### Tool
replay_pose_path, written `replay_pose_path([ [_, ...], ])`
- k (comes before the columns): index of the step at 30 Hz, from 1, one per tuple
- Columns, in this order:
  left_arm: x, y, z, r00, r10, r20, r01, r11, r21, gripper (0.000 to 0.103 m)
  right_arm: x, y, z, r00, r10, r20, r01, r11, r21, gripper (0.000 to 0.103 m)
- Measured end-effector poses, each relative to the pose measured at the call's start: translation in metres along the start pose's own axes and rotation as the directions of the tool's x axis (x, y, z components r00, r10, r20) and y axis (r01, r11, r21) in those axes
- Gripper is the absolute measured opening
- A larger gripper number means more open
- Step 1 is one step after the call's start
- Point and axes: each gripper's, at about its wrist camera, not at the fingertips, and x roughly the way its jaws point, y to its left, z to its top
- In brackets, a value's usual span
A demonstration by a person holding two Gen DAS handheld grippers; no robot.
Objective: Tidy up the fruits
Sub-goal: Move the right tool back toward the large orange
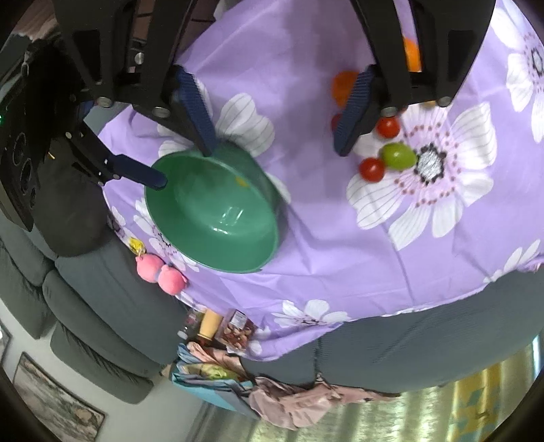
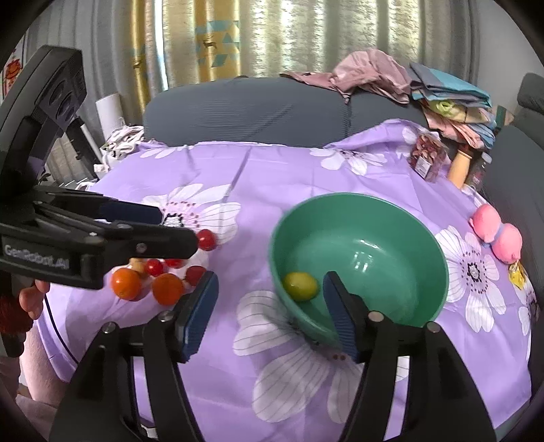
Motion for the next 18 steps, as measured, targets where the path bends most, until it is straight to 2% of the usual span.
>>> replay_pose_path([
  [11, -0.029, 0.033, -0.033, 0.999, 0.039, 0.022, -0.037, 0.995, -0.09, 0.074, -0.004, 0.036, 0.002, 0.997, 0.078, -0.014, -0.078, 0.995, -0.056, 0.072],
  [18, -0.037, 0.067, -0.058, 0.997, 0.082, 0.005, -0.08, 0.983, -0.167, 0.074, 0.007, 0.059, -0.006, 0.983, 0.169, -0.074, -0.174, 0.982, -0.072, 0.073],
])
